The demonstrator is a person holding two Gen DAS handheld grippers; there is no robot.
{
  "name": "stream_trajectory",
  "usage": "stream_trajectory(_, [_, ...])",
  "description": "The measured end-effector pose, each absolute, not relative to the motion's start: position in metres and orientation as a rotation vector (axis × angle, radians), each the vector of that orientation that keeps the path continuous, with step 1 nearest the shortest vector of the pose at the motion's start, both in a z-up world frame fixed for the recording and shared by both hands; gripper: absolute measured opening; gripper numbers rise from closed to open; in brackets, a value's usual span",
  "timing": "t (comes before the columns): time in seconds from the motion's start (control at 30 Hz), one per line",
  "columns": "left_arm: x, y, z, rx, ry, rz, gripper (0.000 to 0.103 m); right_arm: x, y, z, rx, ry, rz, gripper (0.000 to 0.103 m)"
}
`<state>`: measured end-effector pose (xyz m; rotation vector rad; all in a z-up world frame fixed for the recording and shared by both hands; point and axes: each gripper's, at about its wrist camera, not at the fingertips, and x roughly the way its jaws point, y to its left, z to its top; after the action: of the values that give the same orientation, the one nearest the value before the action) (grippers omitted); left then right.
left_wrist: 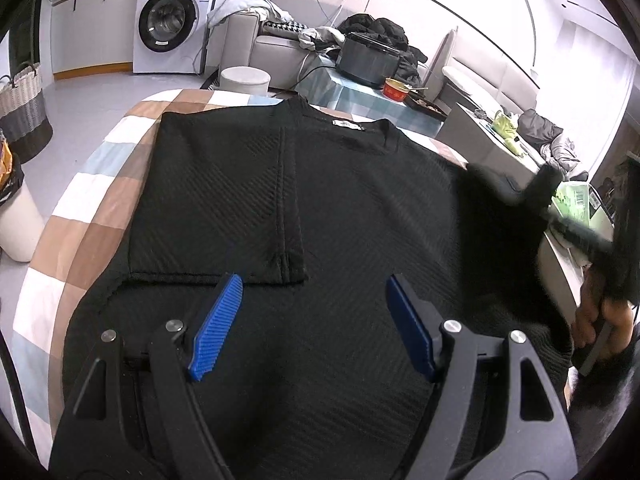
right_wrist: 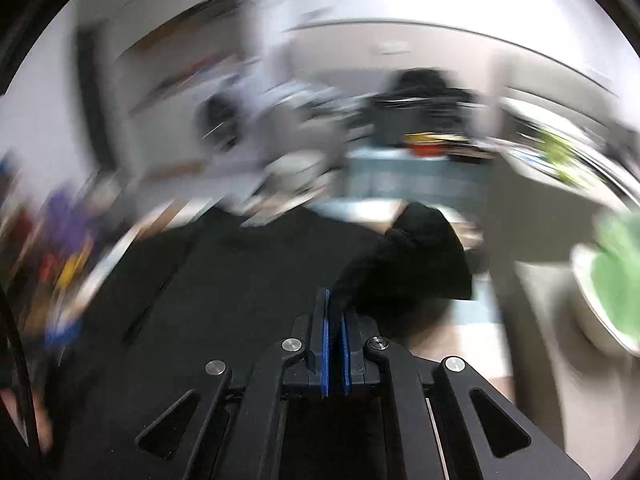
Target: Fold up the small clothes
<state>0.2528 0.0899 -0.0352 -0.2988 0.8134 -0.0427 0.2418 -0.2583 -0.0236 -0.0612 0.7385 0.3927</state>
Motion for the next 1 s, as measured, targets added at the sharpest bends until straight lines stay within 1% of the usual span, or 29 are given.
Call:
stream_trajectory(0.07, [0.252,0.09,-0.036,-0.298,0.815,-0.044,0.072,0.239,-0.239,-0.039,-0.128,0.854,0.507,0.013])
stream_trajectory(0.13, [0.251,0.091,-0.037,-0.301,0.818,-0.044,0.072,0.234,-0.229,-0.052,-0.178,0.922,0.523,0.027])
stream_trajectory(0.17, [0.251,0.091,-0.038,-0.302,0.819,-0.046,0.072,0.233,-0.229,-0.056,-0.19,0.934,0.51,0.031])
stream_trajectory(0.23, [0.251,0.09,-0.039,-0.303,0.822,-0.049,0.072,0.233,-0.236,-0.059,-0.158,0.936,0.483,0.043])
stream_trajectory(0.43, [0.251,0.085,-0.041,-0.304,0.827,-0.057,0.072,0.235,-0.259,-0.055,-0.024,0.908,0.387,0.044])
stream_trajectory(0.57, [0.249,0.086,-0.042,-0.311,0.832,-0.054,0.072,0.242,-0.258,-0.059,0.051,0.923,0.365,0.044])
stream_trajectory(0.7, [0.249,0.09,-0.045,-0.318,0.838,-0.041,0.072,0.24,-0.239,-0.07,-0.002,0.944,0.393,0.044])
stream_trajectory(0.9, [0.255,0.094,-0.057,-0.323,0.873,-0.024,0.072,0.244,-0.23,-0.093,-0.014,1.029,0.422,0.044])
stream_trajectory(1.0, [0.256,0.094,-0.061,-0.316,0.884,-0.022,0.072,0.246,-0.24,-0.084,0.046,0.97,0.367,0.044])
